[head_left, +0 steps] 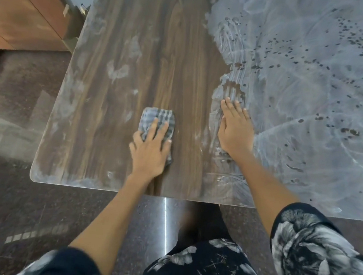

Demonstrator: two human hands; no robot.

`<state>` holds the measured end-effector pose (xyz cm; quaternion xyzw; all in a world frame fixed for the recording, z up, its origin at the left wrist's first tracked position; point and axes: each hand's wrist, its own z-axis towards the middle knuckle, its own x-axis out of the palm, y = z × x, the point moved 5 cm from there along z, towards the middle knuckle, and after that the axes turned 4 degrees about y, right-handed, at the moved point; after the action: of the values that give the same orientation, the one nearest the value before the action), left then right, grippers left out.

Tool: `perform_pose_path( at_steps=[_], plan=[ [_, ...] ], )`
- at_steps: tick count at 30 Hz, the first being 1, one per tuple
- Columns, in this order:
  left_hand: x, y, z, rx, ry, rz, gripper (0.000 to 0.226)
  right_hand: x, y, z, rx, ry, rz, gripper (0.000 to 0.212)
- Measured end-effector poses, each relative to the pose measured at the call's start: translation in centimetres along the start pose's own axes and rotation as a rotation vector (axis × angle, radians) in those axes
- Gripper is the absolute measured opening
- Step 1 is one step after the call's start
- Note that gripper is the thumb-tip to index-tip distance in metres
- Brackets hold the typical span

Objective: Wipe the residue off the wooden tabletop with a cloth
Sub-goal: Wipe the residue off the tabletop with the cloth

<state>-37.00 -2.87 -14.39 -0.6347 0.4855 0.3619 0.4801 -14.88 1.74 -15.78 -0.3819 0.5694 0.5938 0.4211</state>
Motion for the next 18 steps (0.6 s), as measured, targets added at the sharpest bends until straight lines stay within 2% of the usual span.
perform_pose_path(
  at_steps=[2, 5, 9, 11, 12, 15, 16, 18],
  plan=[
    [1.1, -4.3, 0.2, 0.074, 0.03, 0.054, 0.05, 0.0, -0.1, 0.1, 0.003, -0.019, 0.027, 0.044],
    [3.8, -8.6, -3.7, 0.352, 0.047, 0.156, 0.052, 0.0, -0.4, 0.1, 0.0, -0.038, 0.123, 0.045],
    [3.9, -7.6, -6.1, 0.59, 0.049, 0.269, 0.052, -1.6, -1.6, 0.3, -0.031, -0.123, 0.249, 0.034],
    [3.0, -6.6, -5.0, 0.635, 0.049, 0.328, 0.053, -2.7, -2.5, 1.1, -0.014, -0.156, 0.273, 0.027],
    [2.6, -6.0, -3.6, 0.601, 0.057, 0.33, 0.055, -3.0, -2.9, 1.5, -0.005, -0.161, 0.26, 0.025],
    [0.5, -4.7, 2.2, 0.32, 0.047, 0.254, 0.061, -3.5, -4.0, 3.0, 0.013, -0.174, 0.224, 0.023],
    [-0.4, -4.9, 4.1, 0.242, 0.009, 0.239, 0.058, -3.7, -4.1, 3.4, 0.012, -0.179, 0.217, 0.023],
    [-1.1, -5.7, 7.7, 0.101, 0.052, 0.16, 0.055, -3.9, -4.2, 4.3, 0.018, -0.185, 0.212, 0.023]
  ],
)
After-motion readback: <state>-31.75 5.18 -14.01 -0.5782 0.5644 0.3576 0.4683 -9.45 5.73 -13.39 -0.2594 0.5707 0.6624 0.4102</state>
